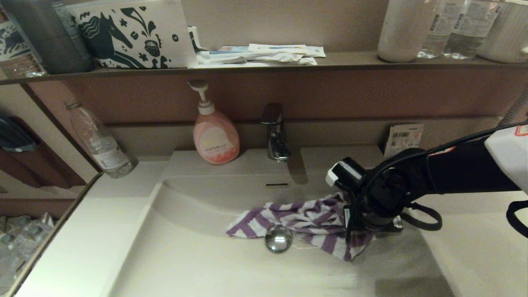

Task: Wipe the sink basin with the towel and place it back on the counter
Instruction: Wipe the sink

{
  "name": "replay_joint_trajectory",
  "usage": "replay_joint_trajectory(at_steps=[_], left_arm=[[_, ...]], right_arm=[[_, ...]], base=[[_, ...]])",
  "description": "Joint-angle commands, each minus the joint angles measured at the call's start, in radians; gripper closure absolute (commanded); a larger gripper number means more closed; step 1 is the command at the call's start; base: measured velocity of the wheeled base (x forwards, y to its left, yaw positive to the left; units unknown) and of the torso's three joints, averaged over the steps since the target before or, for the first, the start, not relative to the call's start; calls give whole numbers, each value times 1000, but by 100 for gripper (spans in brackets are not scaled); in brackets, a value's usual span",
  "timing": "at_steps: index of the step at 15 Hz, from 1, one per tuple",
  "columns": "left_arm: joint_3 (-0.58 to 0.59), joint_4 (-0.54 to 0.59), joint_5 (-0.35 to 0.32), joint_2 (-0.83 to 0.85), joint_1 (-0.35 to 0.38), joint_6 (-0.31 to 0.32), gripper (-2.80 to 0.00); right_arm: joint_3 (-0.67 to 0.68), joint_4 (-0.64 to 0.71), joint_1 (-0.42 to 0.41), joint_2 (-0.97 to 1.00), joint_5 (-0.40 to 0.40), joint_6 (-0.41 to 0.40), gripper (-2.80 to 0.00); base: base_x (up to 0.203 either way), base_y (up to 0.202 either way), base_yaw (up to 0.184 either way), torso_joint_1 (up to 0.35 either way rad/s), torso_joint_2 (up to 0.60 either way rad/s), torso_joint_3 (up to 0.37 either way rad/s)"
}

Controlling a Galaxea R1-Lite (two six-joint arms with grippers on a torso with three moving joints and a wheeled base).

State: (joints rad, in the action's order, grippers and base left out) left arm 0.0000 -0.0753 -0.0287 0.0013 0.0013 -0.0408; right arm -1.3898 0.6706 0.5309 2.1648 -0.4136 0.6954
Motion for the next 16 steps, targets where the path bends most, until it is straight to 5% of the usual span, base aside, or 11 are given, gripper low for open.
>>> replay_joint_trajectory(at_steps=[1,4,8,11,16], left_arm=[[0,0,0,0,0,-1,0],[0,-1,0,0,0,-1,0],[0,0,0,0,0,-1,0],[0,0,0,0,0,-1,0],[0,0,0,0,0,-1,0]], right_arm=[[50,25,43,83,18,14,0],[29,69,124,134,29,34,0],[-60,132,205,147,138,37,0],[-173,160,276,159,241,46,0],[-438,221,387,294,304,90,0]], base=[[0,0,0,0,0,0],[0,0,0,0,0,0],[0,0,0,0,0,0],[0,0,0,0,0,0],[0,0,0,0,0,0]])
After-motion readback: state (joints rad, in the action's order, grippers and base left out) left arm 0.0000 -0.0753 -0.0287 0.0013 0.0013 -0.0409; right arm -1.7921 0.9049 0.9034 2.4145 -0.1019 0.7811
